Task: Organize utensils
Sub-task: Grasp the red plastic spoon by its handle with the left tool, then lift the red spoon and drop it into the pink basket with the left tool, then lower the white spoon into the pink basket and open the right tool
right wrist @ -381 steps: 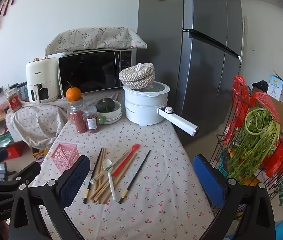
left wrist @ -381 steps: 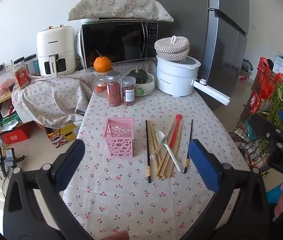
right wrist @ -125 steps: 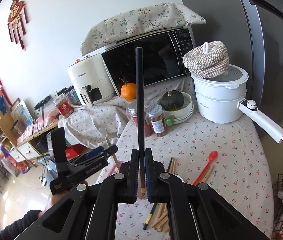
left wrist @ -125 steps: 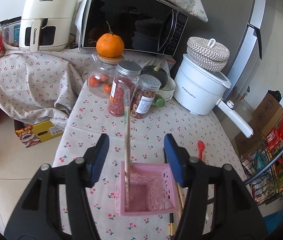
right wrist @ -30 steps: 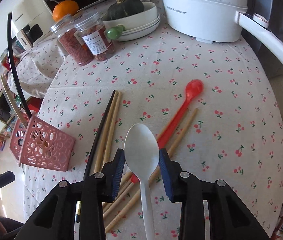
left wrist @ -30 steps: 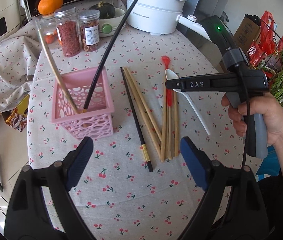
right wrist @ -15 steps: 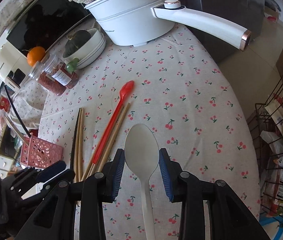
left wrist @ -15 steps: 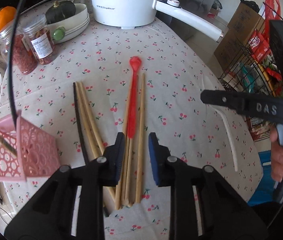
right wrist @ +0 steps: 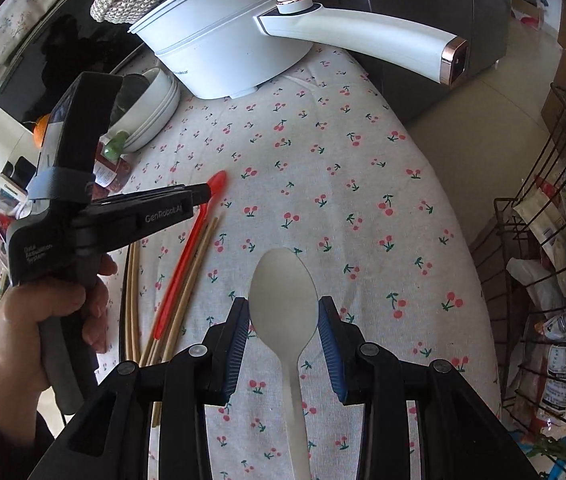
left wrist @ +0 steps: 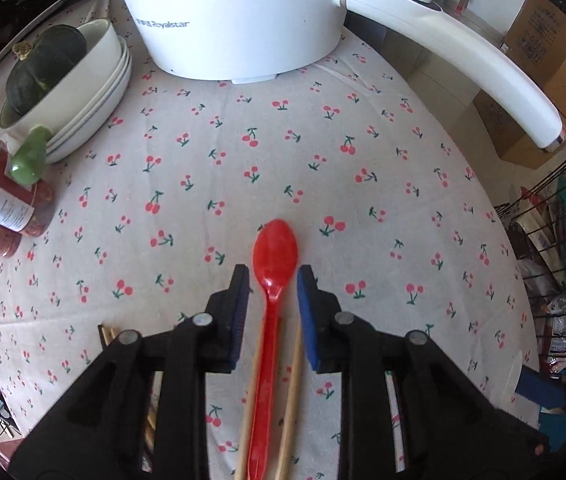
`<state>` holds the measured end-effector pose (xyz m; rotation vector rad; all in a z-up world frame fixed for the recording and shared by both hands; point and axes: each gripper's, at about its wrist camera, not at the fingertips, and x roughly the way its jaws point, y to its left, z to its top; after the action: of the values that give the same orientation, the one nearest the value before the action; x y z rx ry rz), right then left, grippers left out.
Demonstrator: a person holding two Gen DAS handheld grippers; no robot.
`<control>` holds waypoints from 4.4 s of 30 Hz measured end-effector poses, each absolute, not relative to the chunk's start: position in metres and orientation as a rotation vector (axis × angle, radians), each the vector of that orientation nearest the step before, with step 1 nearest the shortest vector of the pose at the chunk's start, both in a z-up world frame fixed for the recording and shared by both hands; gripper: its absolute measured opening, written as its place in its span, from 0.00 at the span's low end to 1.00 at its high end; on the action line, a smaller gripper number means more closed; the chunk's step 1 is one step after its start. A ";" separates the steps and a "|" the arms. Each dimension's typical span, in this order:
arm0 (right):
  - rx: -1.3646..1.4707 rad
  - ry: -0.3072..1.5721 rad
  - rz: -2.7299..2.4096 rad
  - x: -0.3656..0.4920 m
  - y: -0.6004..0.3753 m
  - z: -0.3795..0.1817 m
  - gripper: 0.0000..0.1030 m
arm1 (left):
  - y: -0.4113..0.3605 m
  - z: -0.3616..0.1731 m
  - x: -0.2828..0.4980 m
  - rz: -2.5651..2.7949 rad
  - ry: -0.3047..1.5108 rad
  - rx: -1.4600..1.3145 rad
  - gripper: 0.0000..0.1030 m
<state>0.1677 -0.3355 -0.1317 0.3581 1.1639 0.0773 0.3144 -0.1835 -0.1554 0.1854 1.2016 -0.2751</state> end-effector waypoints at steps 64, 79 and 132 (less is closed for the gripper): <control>0.561 0.974 0.074 0.137 -0.324 -0.088 0.35 | -0.091 -0.044 0.167 -0.332 0.815 0.006 0.06; 0.577 0.851 0.130 0.136 -0.265 -0.059 0.35 | 0.050 0.006 0.101 -0.102 0.359 -0.161 0.06; 0.520 0.271 0.074 0.137 -0.048 -0.072 0.35 | 0.159 -0.098 0.129 -0.004 1.062 -0.230 0.53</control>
<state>0.1373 -0.0484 -0.0717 0.5196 0.2711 0.0739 0.1288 0.1586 -0.0983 -0.2297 1.0616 -0.0039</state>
